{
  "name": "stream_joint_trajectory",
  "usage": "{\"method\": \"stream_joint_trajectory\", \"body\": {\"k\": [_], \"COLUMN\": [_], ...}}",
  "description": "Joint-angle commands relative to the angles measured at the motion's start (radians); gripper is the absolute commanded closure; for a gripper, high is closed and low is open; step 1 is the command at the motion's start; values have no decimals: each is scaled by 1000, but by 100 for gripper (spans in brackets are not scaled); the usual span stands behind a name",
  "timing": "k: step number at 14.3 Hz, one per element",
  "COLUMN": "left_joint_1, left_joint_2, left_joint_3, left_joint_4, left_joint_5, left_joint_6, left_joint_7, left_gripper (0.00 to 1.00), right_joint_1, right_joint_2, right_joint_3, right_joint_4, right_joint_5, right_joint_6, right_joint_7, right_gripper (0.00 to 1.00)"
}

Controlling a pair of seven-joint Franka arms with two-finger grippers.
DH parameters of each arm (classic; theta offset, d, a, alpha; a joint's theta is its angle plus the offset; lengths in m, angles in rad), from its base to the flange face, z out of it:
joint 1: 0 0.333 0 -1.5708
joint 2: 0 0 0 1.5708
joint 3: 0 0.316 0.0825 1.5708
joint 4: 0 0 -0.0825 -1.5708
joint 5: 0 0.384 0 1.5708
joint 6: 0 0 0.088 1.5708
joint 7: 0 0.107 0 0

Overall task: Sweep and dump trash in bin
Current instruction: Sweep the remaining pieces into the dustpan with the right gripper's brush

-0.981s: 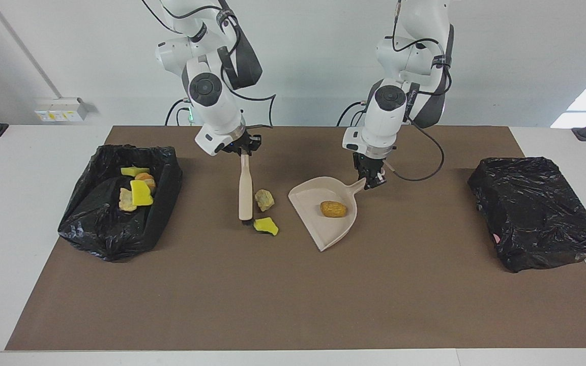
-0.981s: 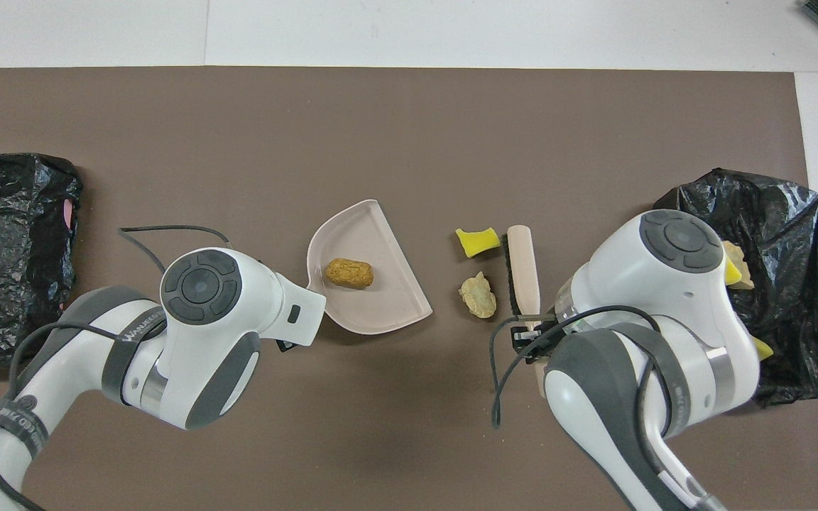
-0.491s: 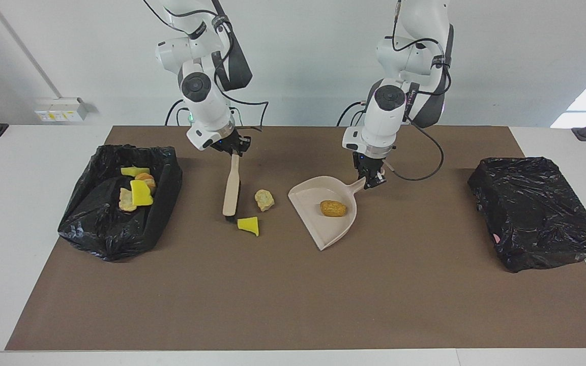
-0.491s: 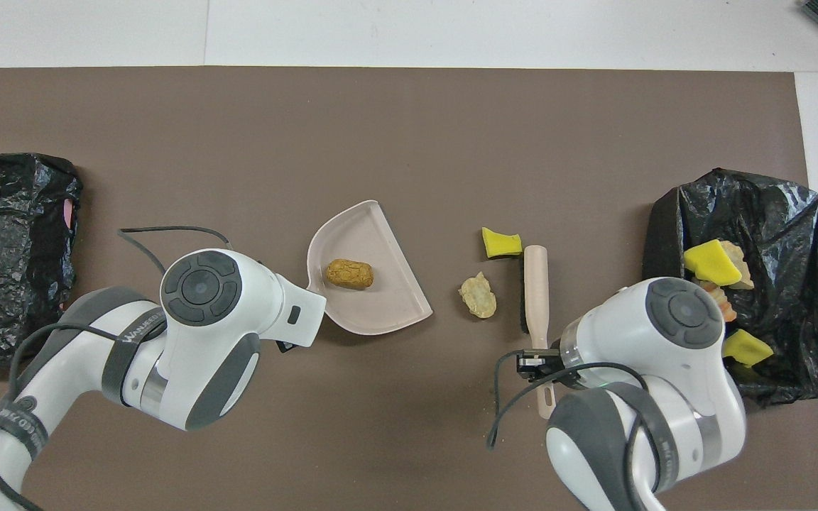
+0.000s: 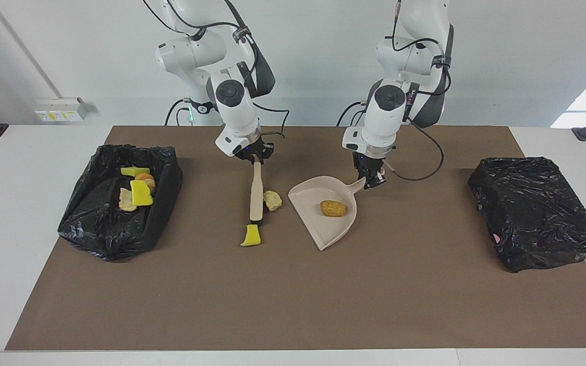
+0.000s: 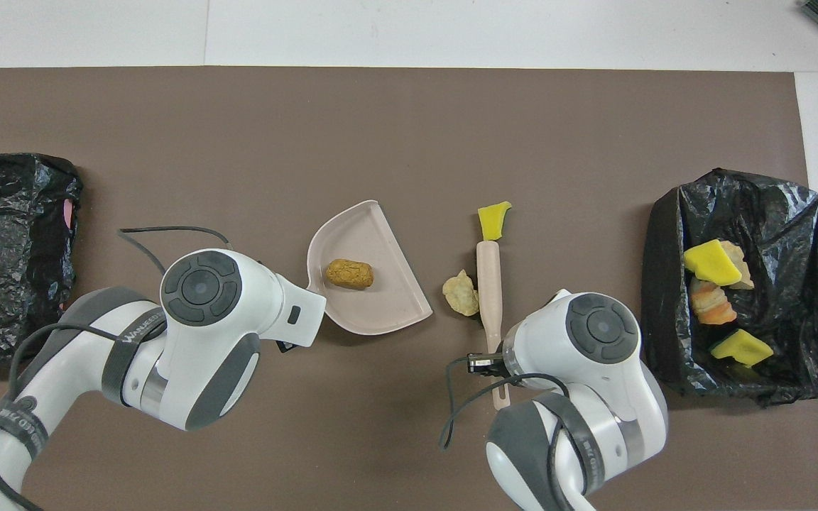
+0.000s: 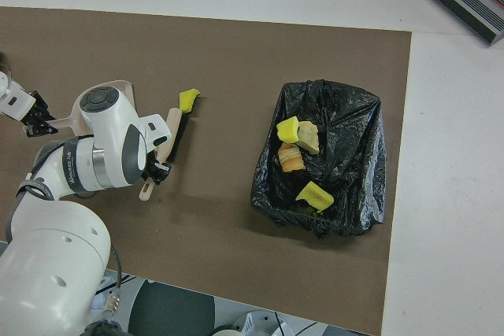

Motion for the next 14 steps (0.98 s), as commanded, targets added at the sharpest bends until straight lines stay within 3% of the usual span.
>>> {"method": "stream_joint_trajectory", "body": {"k": [1,4,8,11,14], "left_joint_1": [-17,-17,-17,-17,-17], "left_joint_2": [-34,-34,-34,-34,-34], "left_joint_3": [11,11,11,11,11], "left_joint_4": [-42,-42,-42,-42,-42], "left_joint_5": [-9,-9,-9,-9,-9], "left_joint_6": [22,22,22,22,22], "left_joint_7": [-4,-6,-7,-9,-12], "left_gripper": [100,100,100,100,100], "right_joint_1": [49,102,147,113,53], "right_joint_2": [71,109,132,80,71], "right_joint_3": [3,3,5,-13,-7], "right_joint_4": [109,192,286,292,295], "right_joint_5": [96,188,214,155,-40], "right_joint_6": [5,11,-11,-157,-219], "right_joint_7": [7,14,88,38,-68], "right_gripper": [100,100,100,100,100]}}
